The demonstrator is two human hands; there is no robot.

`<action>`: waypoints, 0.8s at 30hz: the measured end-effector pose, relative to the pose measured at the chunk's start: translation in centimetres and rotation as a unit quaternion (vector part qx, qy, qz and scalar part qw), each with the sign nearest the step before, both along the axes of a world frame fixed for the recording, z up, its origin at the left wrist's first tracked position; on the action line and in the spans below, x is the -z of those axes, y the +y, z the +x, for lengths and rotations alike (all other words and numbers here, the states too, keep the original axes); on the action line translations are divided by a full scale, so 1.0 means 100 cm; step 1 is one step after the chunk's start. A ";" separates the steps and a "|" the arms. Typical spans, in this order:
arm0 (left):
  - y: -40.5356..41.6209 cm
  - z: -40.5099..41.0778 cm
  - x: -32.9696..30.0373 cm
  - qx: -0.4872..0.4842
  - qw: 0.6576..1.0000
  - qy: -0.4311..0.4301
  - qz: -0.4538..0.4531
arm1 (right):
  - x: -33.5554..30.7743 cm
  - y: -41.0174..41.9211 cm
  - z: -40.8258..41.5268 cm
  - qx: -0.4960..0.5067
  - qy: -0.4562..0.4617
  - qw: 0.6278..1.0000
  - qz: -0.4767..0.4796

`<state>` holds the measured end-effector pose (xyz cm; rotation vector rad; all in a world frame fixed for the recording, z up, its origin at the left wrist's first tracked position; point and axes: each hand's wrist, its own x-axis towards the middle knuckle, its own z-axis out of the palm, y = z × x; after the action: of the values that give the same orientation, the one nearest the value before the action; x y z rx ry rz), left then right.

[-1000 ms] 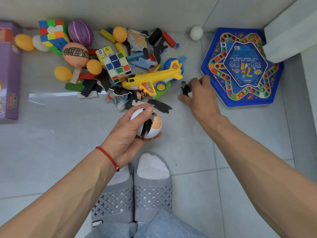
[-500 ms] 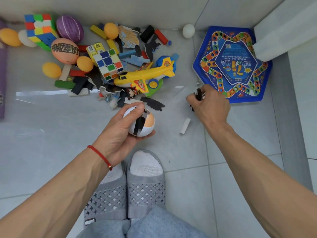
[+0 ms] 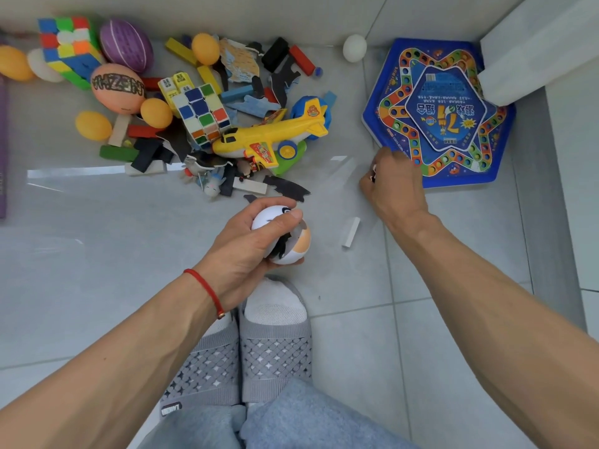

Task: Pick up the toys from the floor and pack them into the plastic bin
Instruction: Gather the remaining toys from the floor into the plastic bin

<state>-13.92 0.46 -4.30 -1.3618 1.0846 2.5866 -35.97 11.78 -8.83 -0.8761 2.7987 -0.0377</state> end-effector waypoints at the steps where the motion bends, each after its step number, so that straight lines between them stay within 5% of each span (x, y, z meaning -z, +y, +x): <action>1: -0.001 0.002 0.000 -0.001 1.000 0.001 0.002 | -0.007 0.006 0.004 0.008 -0.005 1.000 -0.023; 4: -0.001 0.010 -0.001 -0.011 1.000 0.010 0.015 | -0.026 0.033 0.031 0.086 -0.063 0.990 -0.088; 9: 0.002 0.026 -0.012 -0.048 0.998 0.009 0.049 | -0.013 0.042 0.084 0.133 -0.154 0.977 -0.058; 17: -0.007 0.100 -0.077 -0.155 0.985 0.021 0.069 | -0.030 0.016 0.105 -0.012 -0.166 0.975 0.149; 24: -0.025 0.209 -0.159 -0.321 0.938 0.114 0.068 | -0.188 -0.085 0.180 -0.155 -0.450 0.879 -0.017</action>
<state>6.95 -2.06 11.63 -1.6256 0.5013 3.2609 -18.00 3.28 9.93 -0.9717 1.7797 -0.3471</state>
